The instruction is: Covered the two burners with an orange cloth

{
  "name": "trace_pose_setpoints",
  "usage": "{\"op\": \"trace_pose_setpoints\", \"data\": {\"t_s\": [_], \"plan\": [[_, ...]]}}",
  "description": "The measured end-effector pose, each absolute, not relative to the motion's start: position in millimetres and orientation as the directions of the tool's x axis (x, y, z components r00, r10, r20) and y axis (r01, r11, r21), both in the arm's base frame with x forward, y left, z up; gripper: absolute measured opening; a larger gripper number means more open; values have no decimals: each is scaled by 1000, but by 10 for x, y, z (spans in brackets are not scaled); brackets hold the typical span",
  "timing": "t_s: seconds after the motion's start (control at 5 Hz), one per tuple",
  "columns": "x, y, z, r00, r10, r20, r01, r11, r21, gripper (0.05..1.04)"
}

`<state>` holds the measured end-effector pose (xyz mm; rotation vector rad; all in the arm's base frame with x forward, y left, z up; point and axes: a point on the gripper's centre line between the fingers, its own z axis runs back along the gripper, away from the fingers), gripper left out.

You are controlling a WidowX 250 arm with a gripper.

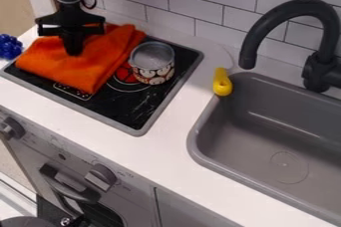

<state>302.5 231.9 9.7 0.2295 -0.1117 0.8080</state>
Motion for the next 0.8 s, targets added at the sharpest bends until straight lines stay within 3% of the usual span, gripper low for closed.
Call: {"op": "trace_pose_setpoints", "data": {"t_s": [0.8], "plan": [[2666,2336,68,577,798,176,-814,545,201,52]]}}
